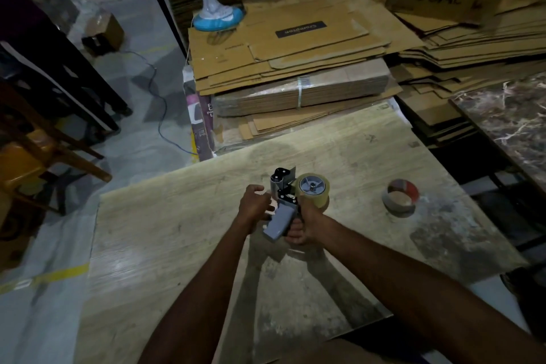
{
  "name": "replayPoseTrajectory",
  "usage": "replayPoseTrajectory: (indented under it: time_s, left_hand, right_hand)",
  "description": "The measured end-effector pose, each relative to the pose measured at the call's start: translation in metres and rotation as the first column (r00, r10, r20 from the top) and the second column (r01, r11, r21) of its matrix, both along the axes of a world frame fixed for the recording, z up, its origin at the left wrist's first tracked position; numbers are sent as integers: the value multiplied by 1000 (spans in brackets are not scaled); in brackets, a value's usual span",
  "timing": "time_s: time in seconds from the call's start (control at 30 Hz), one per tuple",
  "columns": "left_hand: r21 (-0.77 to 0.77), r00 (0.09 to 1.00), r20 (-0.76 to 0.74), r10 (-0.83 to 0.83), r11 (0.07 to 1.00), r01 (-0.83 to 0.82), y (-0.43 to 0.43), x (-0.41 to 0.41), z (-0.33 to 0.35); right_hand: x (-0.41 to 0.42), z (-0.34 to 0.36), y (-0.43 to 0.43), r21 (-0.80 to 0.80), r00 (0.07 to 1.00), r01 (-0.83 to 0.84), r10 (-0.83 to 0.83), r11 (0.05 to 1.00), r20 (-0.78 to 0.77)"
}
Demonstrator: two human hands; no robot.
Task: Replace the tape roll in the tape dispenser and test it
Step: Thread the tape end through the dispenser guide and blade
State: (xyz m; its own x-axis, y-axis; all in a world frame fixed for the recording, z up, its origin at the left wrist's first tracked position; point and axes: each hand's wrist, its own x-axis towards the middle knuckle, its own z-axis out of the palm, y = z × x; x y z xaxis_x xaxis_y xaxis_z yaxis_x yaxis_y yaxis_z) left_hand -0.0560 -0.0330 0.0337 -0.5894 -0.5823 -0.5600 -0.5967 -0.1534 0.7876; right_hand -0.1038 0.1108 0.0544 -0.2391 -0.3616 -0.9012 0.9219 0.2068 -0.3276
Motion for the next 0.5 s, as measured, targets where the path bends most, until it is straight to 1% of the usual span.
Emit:
replayPoseTrajectory:
  time_s: [0.03,0.07,0.13,0.2,0.3,0.37,0.4,0.43,0.5]
  left_hand:
    - [-4,1000,4,15,1000,-15,1,0,-1]
    - [-8,1000,1,28,1000,-28,2,-1,-1]
    - [-5,999,-17,44,999,-44,5,-1,2]
    - [-32,999,-34,11,999,-12,9,-1,9]
    - [-158,994,-64,-85,985,74,11,0,13]
    - [-276,992,-76,-105,958,80,7,1,13]
    - [-354,989,-80,-128,931,92,4,2,13]
    - [-435,982,-78,-170,892,120,1,2,13]
    - [-545,958,-83,-275,817,187,-5,3,13]
  right_hand:
    - [0,-1,1,-24,1000,-13,14,1000,25]
    - [0,0,2,-42,999,9,-7,999,38]
    - [0,0,4,-117,998,57,-55,992,19]
    - [1,3,6,-171,997,74,-75,983,1]
    - [-7,8,6,-208,990,137,-138,968,13]
    - [-9,13,8,-172,996,91,-94,981,-6]
    - [-8,17,10,-152,996,84,-89,985,-25]
    - [-8,18,11,-172,992,122,-126,978,-14]
    - [-6,15,14,-148,989,135,-144,980,-46]
